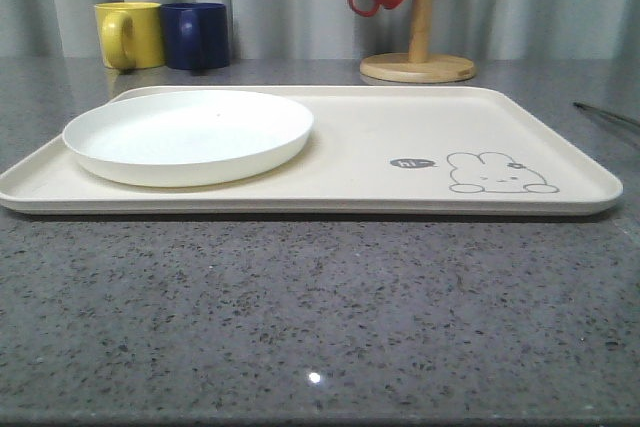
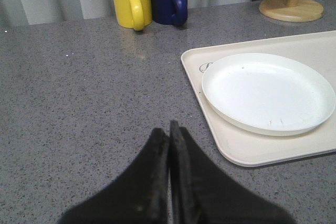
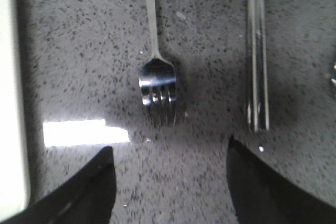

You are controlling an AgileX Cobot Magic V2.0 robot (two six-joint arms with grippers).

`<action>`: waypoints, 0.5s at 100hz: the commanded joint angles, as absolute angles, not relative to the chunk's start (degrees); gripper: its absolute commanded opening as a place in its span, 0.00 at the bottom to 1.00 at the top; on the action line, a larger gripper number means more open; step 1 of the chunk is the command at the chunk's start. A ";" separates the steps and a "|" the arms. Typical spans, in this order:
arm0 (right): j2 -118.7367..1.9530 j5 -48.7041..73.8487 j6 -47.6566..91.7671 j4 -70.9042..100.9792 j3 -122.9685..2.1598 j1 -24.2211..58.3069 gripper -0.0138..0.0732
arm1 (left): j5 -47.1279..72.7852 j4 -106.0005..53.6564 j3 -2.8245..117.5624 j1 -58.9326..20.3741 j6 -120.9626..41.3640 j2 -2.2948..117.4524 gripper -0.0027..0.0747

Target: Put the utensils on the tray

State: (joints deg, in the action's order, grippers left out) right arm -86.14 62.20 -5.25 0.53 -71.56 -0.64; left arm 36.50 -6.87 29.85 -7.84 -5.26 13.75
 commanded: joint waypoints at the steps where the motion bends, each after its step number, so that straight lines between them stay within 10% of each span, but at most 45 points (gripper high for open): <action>1: -88.90 64.12 -4.84 0.66 -77.08 -0.73 0.69 | 32.06 -7.55 31.30 -8.22 -4.69 14.32 0.01; 50: -102.20 62.92 -4.84 0.73 -87.53 -0.73 0.69 | 32.06 -7.55 31.30 -8.22 -4.69 14.32 0.01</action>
State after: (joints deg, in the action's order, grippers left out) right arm -103.91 64.10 -5.25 0.56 -85.47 -0.64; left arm 36.50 -6.87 29.85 -7.84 -5.26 13.75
